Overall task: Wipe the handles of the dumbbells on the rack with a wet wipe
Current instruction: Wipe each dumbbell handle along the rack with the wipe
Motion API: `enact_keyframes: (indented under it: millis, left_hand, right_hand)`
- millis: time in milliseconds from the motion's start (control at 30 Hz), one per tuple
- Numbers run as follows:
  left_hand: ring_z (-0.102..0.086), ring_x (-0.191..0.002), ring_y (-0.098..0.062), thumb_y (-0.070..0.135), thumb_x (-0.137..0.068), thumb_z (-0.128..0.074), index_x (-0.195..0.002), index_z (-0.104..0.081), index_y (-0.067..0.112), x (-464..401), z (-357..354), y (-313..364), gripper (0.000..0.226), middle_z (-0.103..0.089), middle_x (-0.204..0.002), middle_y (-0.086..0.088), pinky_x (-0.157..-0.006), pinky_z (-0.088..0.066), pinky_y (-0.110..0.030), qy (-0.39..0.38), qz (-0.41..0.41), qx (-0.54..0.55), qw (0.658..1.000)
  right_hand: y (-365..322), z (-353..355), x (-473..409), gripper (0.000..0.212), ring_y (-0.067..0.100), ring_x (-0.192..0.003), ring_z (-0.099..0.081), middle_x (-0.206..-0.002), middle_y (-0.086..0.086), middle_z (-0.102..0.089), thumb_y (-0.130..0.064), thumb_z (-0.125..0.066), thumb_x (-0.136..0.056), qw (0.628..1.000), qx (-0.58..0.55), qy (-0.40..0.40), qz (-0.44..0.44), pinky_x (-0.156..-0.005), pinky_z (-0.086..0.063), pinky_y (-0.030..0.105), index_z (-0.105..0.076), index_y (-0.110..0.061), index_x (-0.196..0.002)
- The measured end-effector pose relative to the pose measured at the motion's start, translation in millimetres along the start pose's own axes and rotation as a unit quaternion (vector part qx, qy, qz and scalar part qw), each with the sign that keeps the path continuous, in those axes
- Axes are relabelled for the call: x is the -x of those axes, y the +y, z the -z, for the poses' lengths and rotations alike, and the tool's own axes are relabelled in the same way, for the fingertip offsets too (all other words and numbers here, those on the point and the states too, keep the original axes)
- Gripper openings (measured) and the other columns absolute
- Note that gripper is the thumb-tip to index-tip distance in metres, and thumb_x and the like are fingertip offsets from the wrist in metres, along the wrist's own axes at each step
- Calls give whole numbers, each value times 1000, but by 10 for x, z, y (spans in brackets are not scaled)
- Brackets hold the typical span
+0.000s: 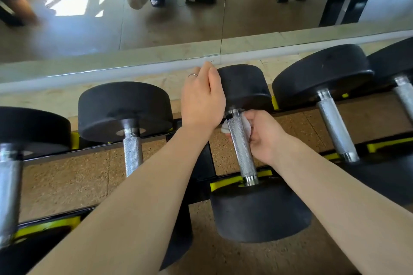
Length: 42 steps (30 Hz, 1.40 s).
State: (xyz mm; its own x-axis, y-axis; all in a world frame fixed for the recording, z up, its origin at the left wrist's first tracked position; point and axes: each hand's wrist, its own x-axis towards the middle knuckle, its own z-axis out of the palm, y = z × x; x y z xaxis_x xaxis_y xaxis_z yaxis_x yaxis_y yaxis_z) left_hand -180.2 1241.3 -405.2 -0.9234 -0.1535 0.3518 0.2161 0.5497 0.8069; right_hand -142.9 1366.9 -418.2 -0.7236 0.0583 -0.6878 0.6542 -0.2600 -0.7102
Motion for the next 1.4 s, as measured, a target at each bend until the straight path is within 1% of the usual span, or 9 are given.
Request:
enact_keyframes:
  millis: [167,267,400,467,567,800,1067,1267,1400]
  left_hand:
    - [-45,-77,-24,27,-103,-24,-81,-43,12,3,-14,-5,33,-46,-77,-2,-67,-32,-36,10,-4,-3,1000]
    - [-46,-76,-24,28,-103,-24,-82,-45,11,-4,-27,-21,34,-44,-75,1,-66,-29,-35,16,-6,-4,1000]
    - [-43,-75,-21,27,-103,-24,-82,-42,14,1,-8,-12,31,-43,-76,2,-64,-26,-34,12,-4,-12,1000]
    - [-43,-74,-19,27,-104,-24,-82,-43,14,4,-4,-14,32,-43,-76,3,-59,-27,-31,10,-1,-15,1000]
    - [-43,-72,-16,26,-104,-25,-82,-44,13,6,6,-21,33,-44,-75,3,-57,-28,-27,11,2,-14,1000]
    - [-42,-72,-14,27,-105,-26,-81,-44,14,2,0,-18,33,-43,-73,4,-58,-29,-28,11,8,-6,1000]
    - [-40,-70,-12,25,-105,-25,-81,-43,14,16,0,3,32,-40,-71,4,-58,-30,-28,4,7,2,1000]
    - [-40,-73,-16,27,-103,-24,-80,-42,15,14,1,2,32,-39,-71,5,-60,-29,-28,5,8,-5,1000]
    - [-43,-74,-15,28,-104,-23,-82,-43,16,10,5,-6,32,-42,-73,6,-59,-29,-25,8,8,-15,1000]
  right_hand:
    - [83,16,114,9,17,-87,-64,-93,4,-68,-22,-63,-91,972,125,103,172,-67,-46,25,-66,-15,-96]
    - [66,73,304,3,5,-79,-56,-90,-7,-59,-20,-63,-89,768,467,84,431,-64,-40,12,-66,-19,-90]
    - [169,50,448,13,13,-97,-48,-95,-4,-53,-28,-60,-90,532,740,-113,397,-86,-50,33,-58,-20,-81]
    - [178,62,491,29,12,-95,-39,-89,-4,-52,-31,-58,-91,497,777,-140,361,-85,-48,36,-43,-21,-68]
    - [118,104,577,36,16,-95,-44,-92,1,-59,-32,-50,-96,513,792,-183,275,-84,-47,38,-48,-19,-63]
    - [-5,530,692,40,28,-79,-65,-91,7,-68,-43,-51,-92,656,707,-172,200,-74,-55,42,-68,-11,-74]
    - [-53,721,464,29,18,-63,-39,-68,3,-41,-33,-60,-92,744,648,-161,41,-62,-26,31,-52,-16,-70]
    - [78,576,244,17,18,-65,-43,-69,4,-47,-22,-58,-90,706,694,-138,29,-58,-27,30,-57,-15,-74]
    - [-7,621,412,20,19,-66,-46,-71,5,-49,-21,-61,-87,743,648,-160,46,-63,-32,33,-55,-16,-69]
